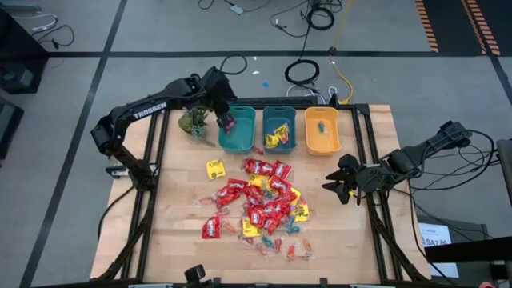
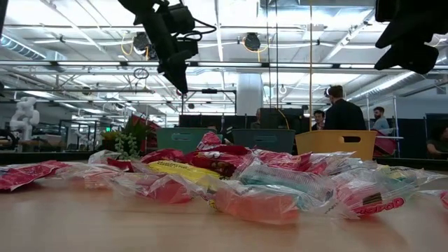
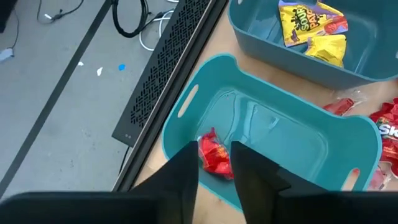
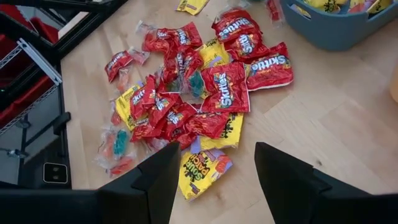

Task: Sort candy
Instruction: Put the red candy into the green bin

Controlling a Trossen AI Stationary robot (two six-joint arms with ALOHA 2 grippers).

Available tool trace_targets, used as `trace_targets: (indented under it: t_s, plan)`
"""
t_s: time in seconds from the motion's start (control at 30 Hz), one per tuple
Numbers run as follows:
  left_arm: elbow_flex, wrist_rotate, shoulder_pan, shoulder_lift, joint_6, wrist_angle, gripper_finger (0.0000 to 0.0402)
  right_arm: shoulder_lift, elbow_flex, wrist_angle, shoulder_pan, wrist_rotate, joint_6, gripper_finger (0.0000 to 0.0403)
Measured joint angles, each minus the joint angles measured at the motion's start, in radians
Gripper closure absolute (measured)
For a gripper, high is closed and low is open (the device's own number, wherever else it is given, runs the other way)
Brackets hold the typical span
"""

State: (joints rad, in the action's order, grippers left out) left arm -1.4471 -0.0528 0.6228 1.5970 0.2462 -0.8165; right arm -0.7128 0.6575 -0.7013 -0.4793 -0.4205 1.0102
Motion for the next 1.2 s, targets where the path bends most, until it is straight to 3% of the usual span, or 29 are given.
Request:
trace_targets:
  t_s: [0.13, 0.33, 0.57, 0.83, 1.2]
  plan:
    - [0.000, 0.000, 0.000, 0.000, 0.003, 0.000, 0.0270, 0.000, 0.000, 0.000, 0.000, 0.000, -0.001, 0.0204]
    - [0.000, -0.063, -0.012, 0.000, -0.007, -0.011, 0.0265, 0.000, 0.000, 0.000, 0.000, -0.001, -0.001, 0.0204]
    - [0.001, -0.002, -0.087, -0.009, -0.186, -0.067, 0.0265, 0.000, 0.000, 0.000, 0.000, -0.001, -0.001, 0.0204]
    - [0.080, 0.026, -0.322, -0.034, -0.259, -0.055, 0.0265, 0.000, 0.000, -0.002, 0.000, -0.001, -0.008, 0.0204]
    - [0.261, -0.029, -0.592, -0.037, -0.377, 0.044, 0.0265, -0.001, 0.000, -0.006, 0.000, -0.001, -0.009, 0.0204]
